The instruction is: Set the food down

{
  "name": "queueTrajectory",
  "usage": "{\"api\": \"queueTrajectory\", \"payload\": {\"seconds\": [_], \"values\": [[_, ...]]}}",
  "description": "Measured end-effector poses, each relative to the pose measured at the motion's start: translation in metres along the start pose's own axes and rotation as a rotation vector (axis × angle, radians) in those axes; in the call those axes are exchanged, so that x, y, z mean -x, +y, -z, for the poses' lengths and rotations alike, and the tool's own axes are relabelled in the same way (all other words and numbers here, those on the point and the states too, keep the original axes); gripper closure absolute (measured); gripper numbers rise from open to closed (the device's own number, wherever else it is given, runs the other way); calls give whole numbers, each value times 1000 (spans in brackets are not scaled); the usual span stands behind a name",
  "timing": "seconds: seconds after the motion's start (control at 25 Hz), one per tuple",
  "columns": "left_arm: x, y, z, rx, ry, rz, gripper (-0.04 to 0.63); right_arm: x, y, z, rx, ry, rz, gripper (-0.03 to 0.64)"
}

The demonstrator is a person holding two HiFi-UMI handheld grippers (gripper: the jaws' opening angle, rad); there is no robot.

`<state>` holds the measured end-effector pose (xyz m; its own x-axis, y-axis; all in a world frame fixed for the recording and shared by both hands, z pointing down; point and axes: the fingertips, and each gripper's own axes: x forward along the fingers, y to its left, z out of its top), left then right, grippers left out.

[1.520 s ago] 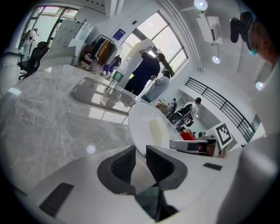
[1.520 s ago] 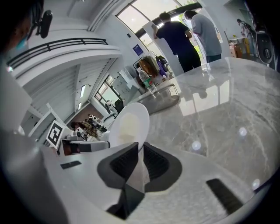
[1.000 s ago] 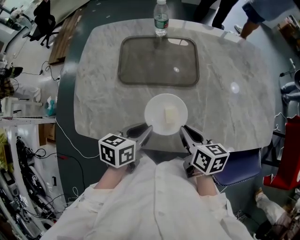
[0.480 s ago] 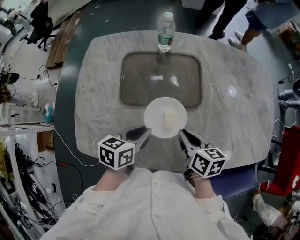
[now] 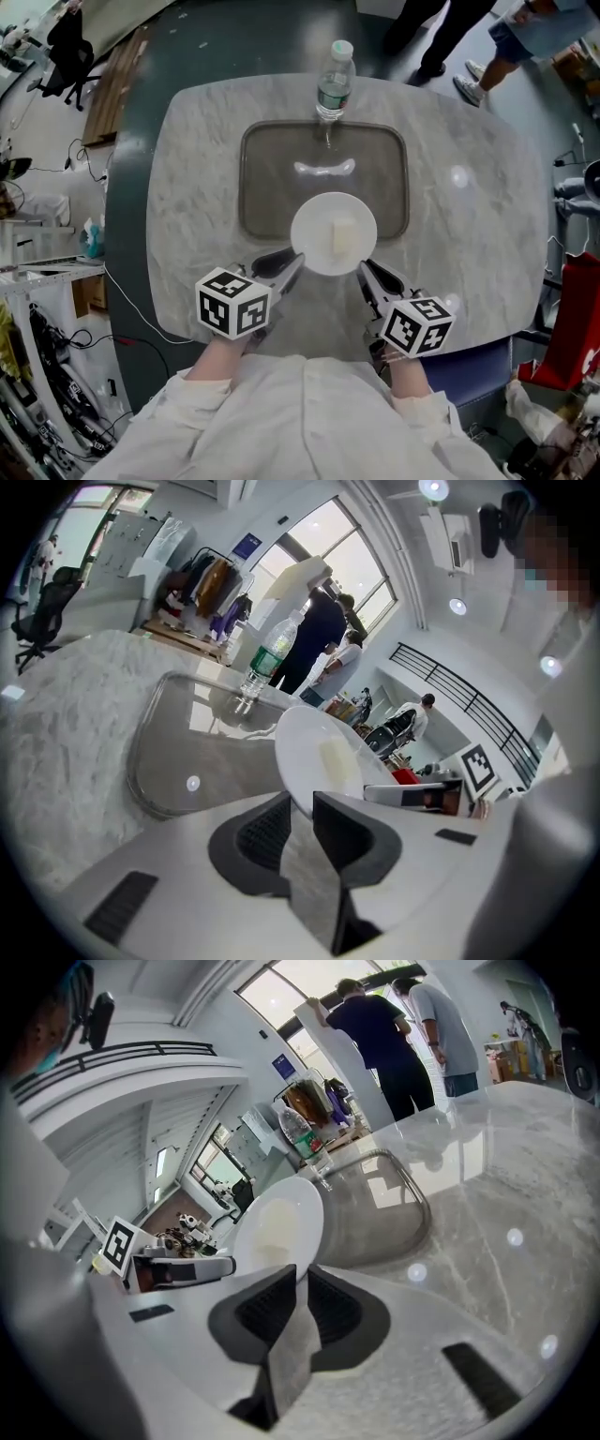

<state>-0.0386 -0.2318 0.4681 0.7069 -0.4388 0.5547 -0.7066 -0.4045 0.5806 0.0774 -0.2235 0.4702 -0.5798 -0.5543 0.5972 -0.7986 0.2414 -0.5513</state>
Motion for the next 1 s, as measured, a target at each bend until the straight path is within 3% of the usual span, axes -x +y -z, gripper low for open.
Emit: {"api": "queueTrajectory", "payload": {"seconds": [0.68, 1.0], "values": [[-26, 30, -37, -40, -7, -9, 529, -40, -17, -33, -7, -13, 12, 584], [-45, 48, -45, -22, 2, -30, 529, -62, -31, -45, -6, 0, 27, 584]]}}
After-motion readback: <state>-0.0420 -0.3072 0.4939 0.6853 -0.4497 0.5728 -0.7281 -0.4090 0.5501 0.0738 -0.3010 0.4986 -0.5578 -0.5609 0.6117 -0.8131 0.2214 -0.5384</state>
